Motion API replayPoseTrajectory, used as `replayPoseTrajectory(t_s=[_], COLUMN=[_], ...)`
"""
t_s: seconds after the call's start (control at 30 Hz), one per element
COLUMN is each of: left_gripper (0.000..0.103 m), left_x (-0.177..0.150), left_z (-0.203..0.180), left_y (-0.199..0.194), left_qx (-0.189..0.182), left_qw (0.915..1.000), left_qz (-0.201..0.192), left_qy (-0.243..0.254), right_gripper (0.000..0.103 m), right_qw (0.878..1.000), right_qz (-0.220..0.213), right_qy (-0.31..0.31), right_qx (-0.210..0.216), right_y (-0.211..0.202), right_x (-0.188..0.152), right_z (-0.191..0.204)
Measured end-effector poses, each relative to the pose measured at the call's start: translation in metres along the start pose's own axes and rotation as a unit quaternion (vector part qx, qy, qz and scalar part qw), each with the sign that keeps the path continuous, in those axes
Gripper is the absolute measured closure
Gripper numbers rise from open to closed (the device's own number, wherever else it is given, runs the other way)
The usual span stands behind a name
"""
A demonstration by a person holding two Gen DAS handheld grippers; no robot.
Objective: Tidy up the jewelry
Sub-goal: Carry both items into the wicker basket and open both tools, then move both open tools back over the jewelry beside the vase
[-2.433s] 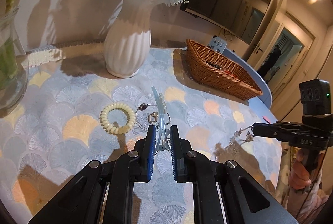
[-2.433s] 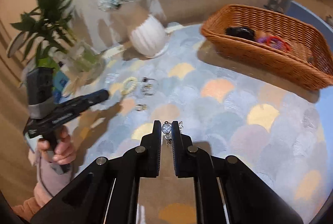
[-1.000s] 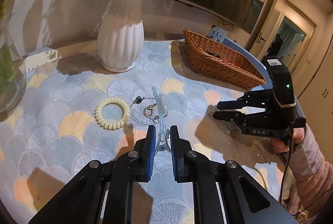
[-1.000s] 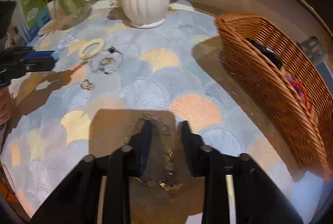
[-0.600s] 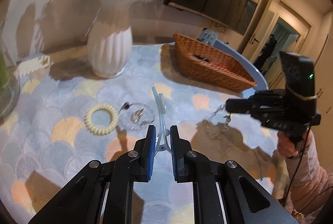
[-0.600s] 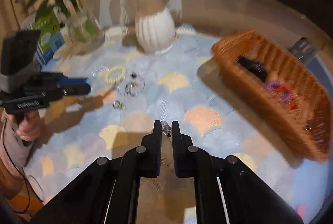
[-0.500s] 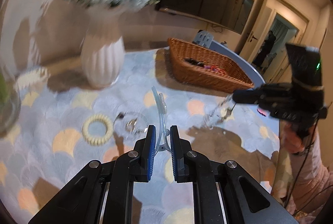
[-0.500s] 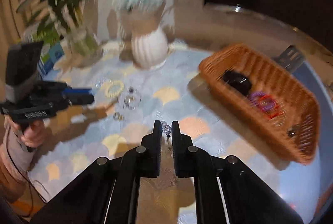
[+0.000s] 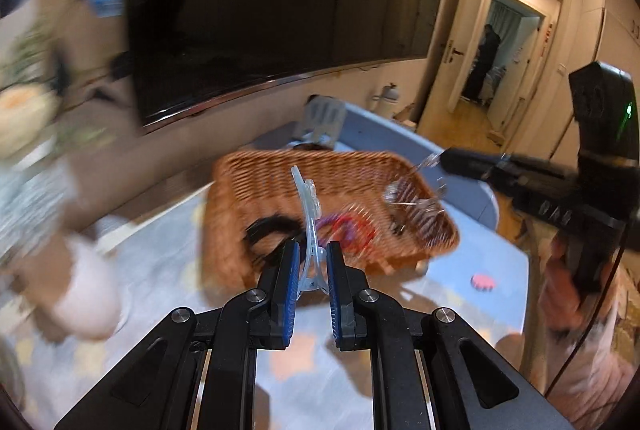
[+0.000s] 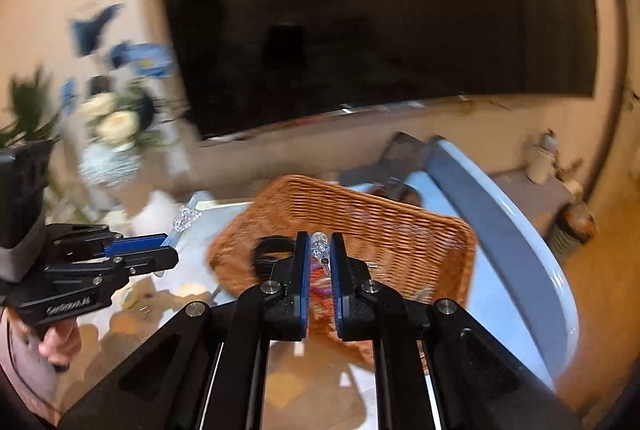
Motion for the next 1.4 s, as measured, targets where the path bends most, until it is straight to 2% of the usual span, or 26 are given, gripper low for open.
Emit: replayPoseTrajectory(t_s=[0.13,0.23,0.3,0.47,0.53,0.57,0.6,0.63,0.8,0.9,1.07,1.13,1.23,1.33,1.4], left_gripper=[0.089,0.089,0.089,0.089,0.077,0.059,0.049,0.048,0.047,0.047,0.047,0.047,0.047,0.047,0.047], left_x=[0.022,0.028,0.03,0.024,0.021,0.02,0.02,0.019,0.012,0.0,-0.027,-0.042,-0.065,-0.092,-0.112], left_z=[-0.02,-0.022,-0.028,-0.033,-0.031,-0.028,-0.025,-0.021,-0.001,0.019,0.065,0.085,0.114,0.137,0.15], left_y=[0.049,0.09,0.11,0.128,0.129,0.126,0.122,0.114,0.053,0.002,-0.087,-0.12,-0.151,-0.163,-0.158], left_qx=[0.019,0.004,0.003,-0.004,-0.013,-0.02,-0.024,-0.027,-0.043,-0.029,-0.004,0.015,0.03,0.06,0.068], left_qw=[0.9996,0.998,0.997,0.9955,0.9938,0.9927,0.9927,0.9934,0.9954,0.9974,0.9974,0.9954,0.9919,0.9889,0.9874], left_qz=[0.019,0.052,0.067,0.085,0.099,0.105,0.101,0.089,0.055,0.026,-0.027,-0.052,-0.07,-0.072,-0.064], left_qy=[-0.006,-0.036,-0.039,-0.041,-0.049,-0.056,-0.062,-0.067,-0.067,-0.061,-0.068,-0.079,-0.101,-0.115,-0.128], right_gripper=[0.091,0.091,0.091,0.091,0.09,0.09,0.09,0.088,0.078,0.075,0.069,0.069,0.069,0.069,0.069], right_qw=[0.998,0.995,0.995,0.995,0.993,0.992,0.99,0.99,0.991,0.993,0.992,0.99,0.988,0.984,0.982], right_qz=[0.011,0.026,0.029,0.03,0.034,0.033,0.03,0.027,0.009,-0.002,-0.015,-0.009,0.006,0.03,0.047], right_qy=[0.042,0.086,0.093,0.096,0.113,0.122,0.133,0.139,0.128,0.104,0.069,0.056,0.039,0.032,0.029], right_qx=[-0.04,-0.033,-0.032,-0.027,-0.012,0.002,0.018,0.025,0.033,0.051,0.108,0.132,0.147,0.17,0.18], right_y=[0.025,0.045,0.052,0.059,0.06,0.06,0.057,0.055,0.029,0.012,-0.004,-0.001,0.012,0.034,0.053], right_x=[-0.007,-0.016,-0.019,-0.026,-0.029,-0.03,-0.031,-0.032,-0.031,-0.029,-0.027,-0.031,-0.042,-0.064,-0.081], right_z=[-0.041,-0.065,-0.07,-0.073,-0.076,-0.077,-0.078,-0.077,-0.056,-0.024,0.043,0.074,0.108,0.14,0.154])
Point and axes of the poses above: each gripper's, at about its wrist camera, not at the fingertips, and y roughly the way its jaws point, z to its left, x to its top, the point moved 7 cm from there along y, roughly the way its jaws point, and after that the axes turned 14 degrees about x, right-handed, at the moved point
